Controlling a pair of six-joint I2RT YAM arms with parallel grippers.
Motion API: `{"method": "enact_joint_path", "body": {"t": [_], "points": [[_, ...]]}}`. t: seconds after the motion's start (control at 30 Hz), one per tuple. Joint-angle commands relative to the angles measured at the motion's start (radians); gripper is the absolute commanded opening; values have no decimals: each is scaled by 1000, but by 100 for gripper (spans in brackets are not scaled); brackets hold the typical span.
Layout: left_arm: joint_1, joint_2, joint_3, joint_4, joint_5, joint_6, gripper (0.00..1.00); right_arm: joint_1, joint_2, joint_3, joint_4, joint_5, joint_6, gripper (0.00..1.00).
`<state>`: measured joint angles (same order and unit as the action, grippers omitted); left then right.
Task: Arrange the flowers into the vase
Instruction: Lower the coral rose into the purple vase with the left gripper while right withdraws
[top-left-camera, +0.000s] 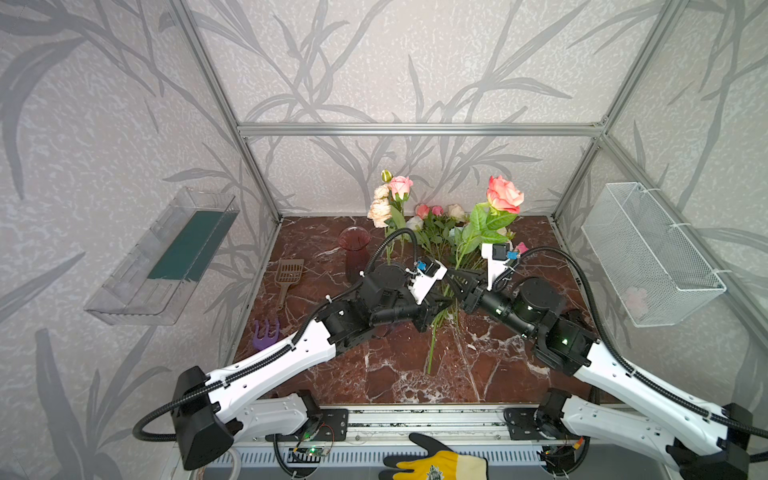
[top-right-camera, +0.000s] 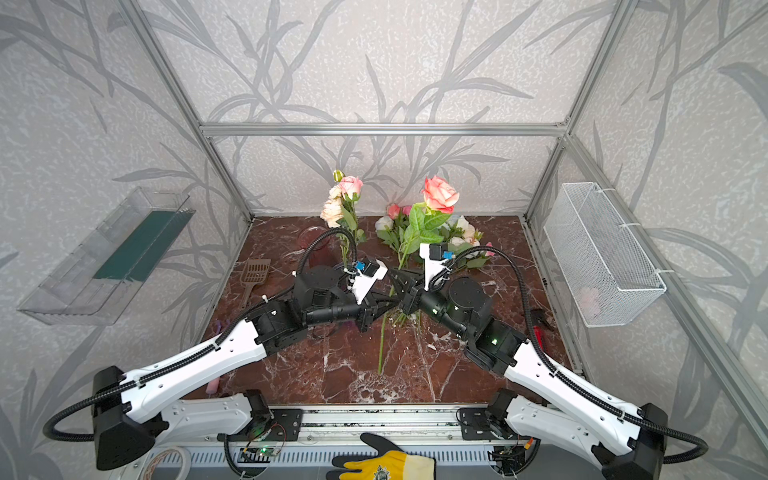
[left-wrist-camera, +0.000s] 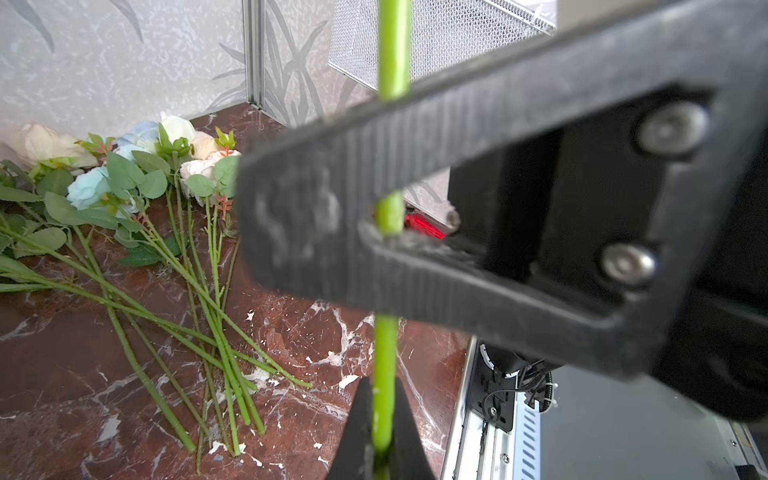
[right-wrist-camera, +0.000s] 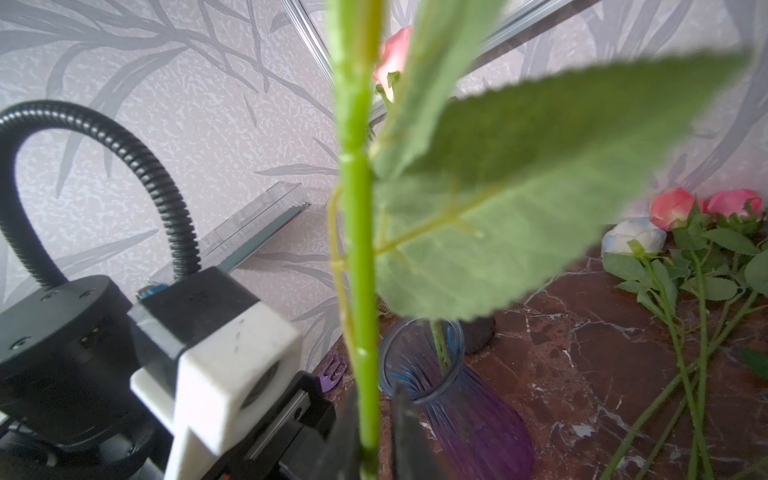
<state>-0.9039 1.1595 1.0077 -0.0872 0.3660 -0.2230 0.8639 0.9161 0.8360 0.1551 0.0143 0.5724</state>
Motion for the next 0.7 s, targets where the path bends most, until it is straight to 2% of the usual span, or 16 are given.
{"method": "enact_joint_path", "body": {"t": [0.0, 0.1, 0.27, 0.43, 0.67], "points": [[7, -58, -9, 67, -54, 11, 0, 7, -6, 28, -2, -19, -14, 38], [43, -101, -19, 78, -103, 4, 0, 10, -34, 17, -11, -11, -18, 43], [159, -229, -82, 209, -96, -11, 0, 10, -100, -18, -39, 46, -33, 44], [201, -317, -59, 230, -203, 125, 0, 10, -144, -38, -72, 118, -55, 44], [203, -288, 33, 192, -386, 276, 0, 9, -165, -56, -66, 169, -75, 44]]}}
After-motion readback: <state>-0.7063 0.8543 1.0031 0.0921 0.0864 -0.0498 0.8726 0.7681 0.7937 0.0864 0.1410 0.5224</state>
